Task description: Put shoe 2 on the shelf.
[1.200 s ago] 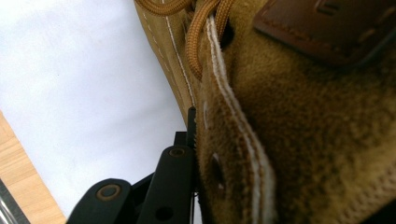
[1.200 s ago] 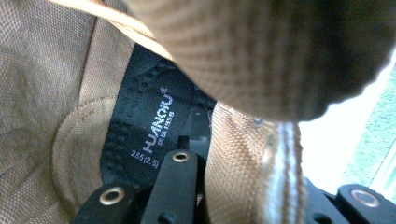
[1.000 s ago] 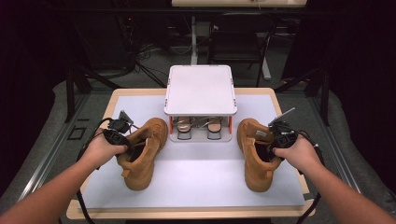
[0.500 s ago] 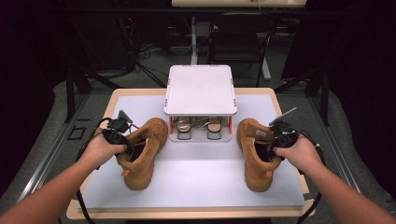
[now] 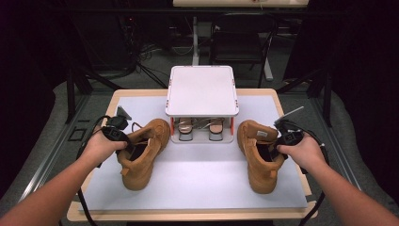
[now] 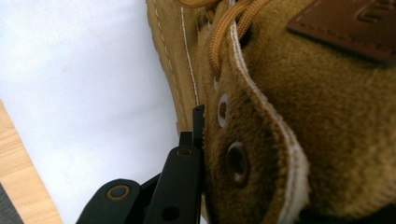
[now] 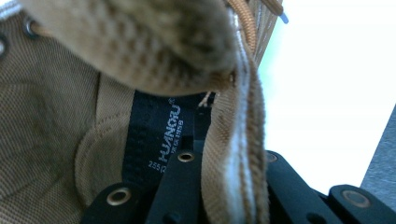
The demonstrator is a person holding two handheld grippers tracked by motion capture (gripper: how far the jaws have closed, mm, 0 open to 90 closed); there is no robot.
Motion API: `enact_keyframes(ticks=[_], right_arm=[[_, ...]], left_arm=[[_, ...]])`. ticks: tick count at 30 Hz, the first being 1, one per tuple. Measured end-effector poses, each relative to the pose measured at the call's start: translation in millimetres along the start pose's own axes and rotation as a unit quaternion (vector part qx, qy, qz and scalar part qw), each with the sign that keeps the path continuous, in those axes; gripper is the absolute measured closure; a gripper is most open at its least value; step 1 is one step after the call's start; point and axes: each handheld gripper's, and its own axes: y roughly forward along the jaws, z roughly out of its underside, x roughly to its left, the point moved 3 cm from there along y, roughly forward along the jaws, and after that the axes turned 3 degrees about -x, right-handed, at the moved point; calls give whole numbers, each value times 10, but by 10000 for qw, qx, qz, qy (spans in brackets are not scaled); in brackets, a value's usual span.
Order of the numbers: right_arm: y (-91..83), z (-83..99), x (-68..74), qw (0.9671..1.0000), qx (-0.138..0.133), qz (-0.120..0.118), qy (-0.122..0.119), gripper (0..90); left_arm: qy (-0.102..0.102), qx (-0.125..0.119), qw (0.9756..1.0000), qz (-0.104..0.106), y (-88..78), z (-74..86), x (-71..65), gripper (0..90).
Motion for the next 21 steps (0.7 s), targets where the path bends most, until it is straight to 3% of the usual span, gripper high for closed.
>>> enact_keyframes(ticks=[6, 7, 11, 12, 21], right_arm=[[-33, -36, 23, 9999, -79, 57, 25, 858], [-58, -38, 17, 10000, -2, 70, 15, 858], [-101, -54, 15, 9998, -142, 19, 170, 856], [-135, -58, 0, 9999, -17, 58, 96, 856], [-232, -73, 8, 9998, -46, 154, 134, 854]], left_arm=[[-28, -2, 10000, -79, -57, -51, -5, 856], [-63, -9, 10000, -52, -67, -52, -2, 856], [-112, -28, 9999, 43, -114, -55, 21, 855], [-120, -50, 9999, 32, -122, -57, 18, 855], [-134, -35, 9999, -25, -233, -73, 11, 852]])
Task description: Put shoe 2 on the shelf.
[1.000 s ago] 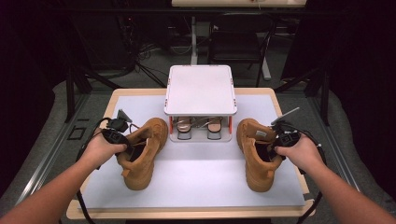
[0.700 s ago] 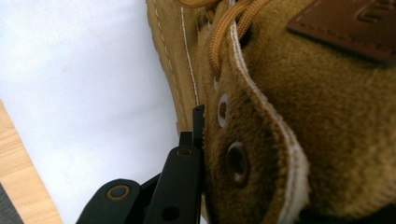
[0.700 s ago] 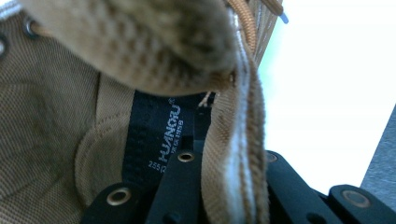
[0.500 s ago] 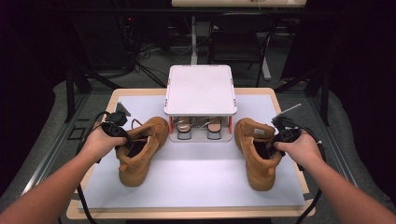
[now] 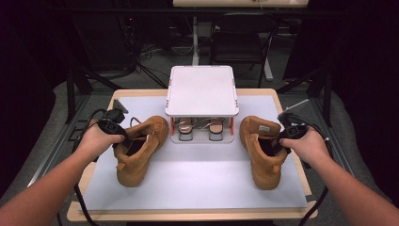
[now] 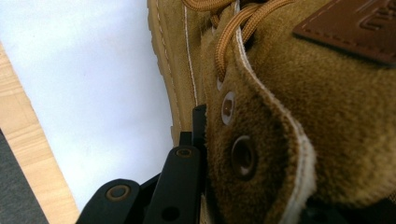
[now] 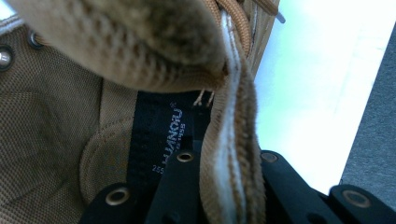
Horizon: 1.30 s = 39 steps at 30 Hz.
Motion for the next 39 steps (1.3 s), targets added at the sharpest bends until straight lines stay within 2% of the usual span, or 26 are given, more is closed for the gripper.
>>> enact_keyframes(ticks=[3, 6, 13, 15, 16, 18, 21, 22, 24, 25, 30, 31, 33, 39], right_arm=[[-32, -11, 14, 10000, -36, 0, 49, 852], [-69, -20, 20, 10000, 20, 46, -11, 852], [-148, -50, 40, 10000, 9, -50, 44, 850], [-181, -59, 65, 9999, -82, 8, 111, 849], [-209, -69, 56, 10000, 4, 15, 13, 849], [-239, -87, 67, 10000, -67, 18, 43, 849], [-299, -124, 80, 10000, -15, 84, 21, 848], [-306, -135, 96, 9999, -54, 62, 70, 848], [-340, -153, 102, 9999, -5, 133, -8, 848], [-345, -165, 123, 9999, -108, 116, 67, 847], [-474, -195, 184, 9998, 7, 213, -56, 847], [-491, -205, 212, 9998, -36, 217, -16, 847], [-550, -222, 233, 9996, 47, 264, -74, 846], [-671, -283, 287, 9998, 59, 187, -9, 846]], left_arm=[[-12, 9, 10000, -29, -40, -5, -2, 851], [0, -7, 10000, -50, -94, -21, 3, 851], [-70, -14, 10000, -48, -200, -55, 7, 850], [-76, -18, 9999, -63, -224, -64, 8, 850], [-94, -17, 9999, -53, -243, -70, 4, 849], [-97, -18, 9999, -70, -267, -82, 5, 849], [-115, -13, 9999, -57, -321, -101, 7, 849], [-142, -38, 9999, -57, -347, -111, 6, 849], [-121, -45, 9999, -93, -398, -121, 3, 849], [-120, -57, 9998, -120, -430, -126, -2, 849], [-152, -116, 9997, -174, -591, -152, -20, 848], [-150, -129, 9996, -181, -621, -159, -23, 848], [-143, -142, 9996, -181, -676, -171, -29, 848], [-228, -140, 9996, -31, -815, -210, -50, 849]])
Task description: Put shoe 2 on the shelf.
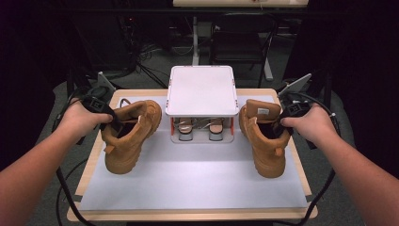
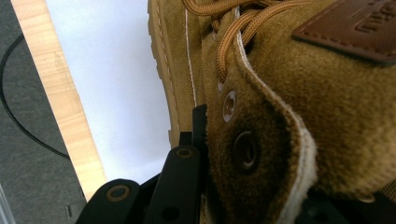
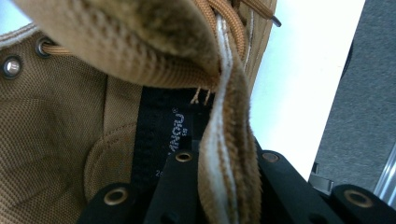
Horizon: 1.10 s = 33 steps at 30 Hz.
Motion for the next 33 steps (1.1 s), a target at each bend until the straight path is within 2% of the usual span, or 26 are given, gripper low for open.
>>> enact_keyframes(ticks=[2, 3, 5, 10, 15, 20, 26, 33], right_arm=[[-34, -27, 11, 10000, -13, -49, 51, 846], [-50, -34, 7, 10000, 30, -20, -3, 846], [-71, -54, 30, 9999, -72, -21, 82, 846], [-201, -89, 31, 10000, 3, -21, 23, 846], [-357, -122, 34, 9999, -107, -35, 32, 845], [-528, -168, 16, 9996, -254, -68, 69, 845], [-693, -255, 27, 9993, -373, -7, 35, 843], [-818, -324, 25, 9996, -292, 19, 58, 842]], left_arm=[[-18, -6, 10000, 45, -64, -14, -9, 849], [-19, -10, 10000, 62, -94, -20, -14, 849], [-12, -35, 10000, 75, -149, -37, -18, 849], [-85, -45, 9999, 42, -260, -90, -14, 848], [-127, -94, 9999, -14, -350, -142, 15, 847], [-216, -152, 9996, 20, -441, -183, 52, 846], [-276, -226, 9994, 50, -590, -266, 32, 843], [-298, -271, 9990, 179, -738, -357, 1, 842]])
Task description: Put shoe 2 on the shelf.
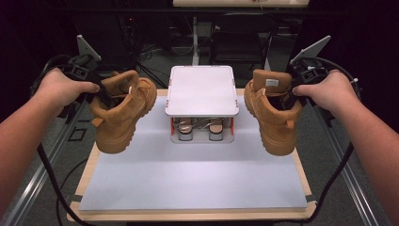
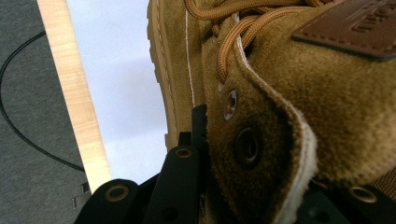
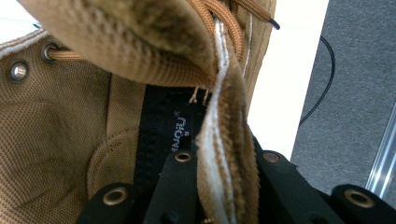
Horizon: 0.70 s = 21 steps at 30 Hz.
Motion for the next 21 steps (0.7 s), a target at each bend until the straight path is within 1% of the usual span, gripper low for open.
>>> enact_keyframes(ticks=[3, 4, 6, 7, 9, 10, 11, 13, 14, 16, 17, 19, 21], right_arm=[[-41, -30, 1, 10000, 7, 3, -38, 842], [-54, -38, 1, 10000, 6, -3, 0, 842], [-78, -56, -4, 10000, -31, -27, 15, 842], [-93, -64, -3, 10000, -33, -22, 30, 842], [-113, -88, 4, 9999, -100, -40, 74, 841], [-130, -100, 2, 10000, -74, -16, 57, 841], [-136, -115, 4, 9999, -108, -25, 60, 840], [-143, -152, 18, 9998, -132, -42, 125, 839], [-144, -167, 23, 9999, -109, -32, 108, 839], [-133, -201, 34, 9998, -95, -31, 163, 839], [-121, -227, 37, 9998, -76, -30, 167, 839], [-111, -261, 39, 9999, -29, -12, 156, 838], [-83, -314, 58, 9997, -54, 13, 217, 837]], left_arm=[[54, 10, 10000, -28, -32, -37, -13, 841], [15, -38, 10000, -32, -35, -49, -19, 842], [12, -25, 10000, -18, -45, -71, -17, 841], [-31, -45, 10000, -13, -42, -82, -13, 841], [-53, -49, 10000, 43, -43, -104, 3, 841], [-105, -63, 9999, 57, -42, -115, 8, 840], [-128, -75, 9999, 76, -40, -129, 15, 840], [-197, -94, 9997, 86, -31, -161, 30, 840], [-231, -81, 9997, 78, -28, -179, 32, 839], [-252, -74, 9996, 53, -22, -198, 36, 839], [-348, -77, 9994, 25, -7, -241, 30, 839], [-382, -76, 9992, 14, 0, -282, 23, 839], [-434, -109, 9990, 21, 15, -332, 13, 838]])
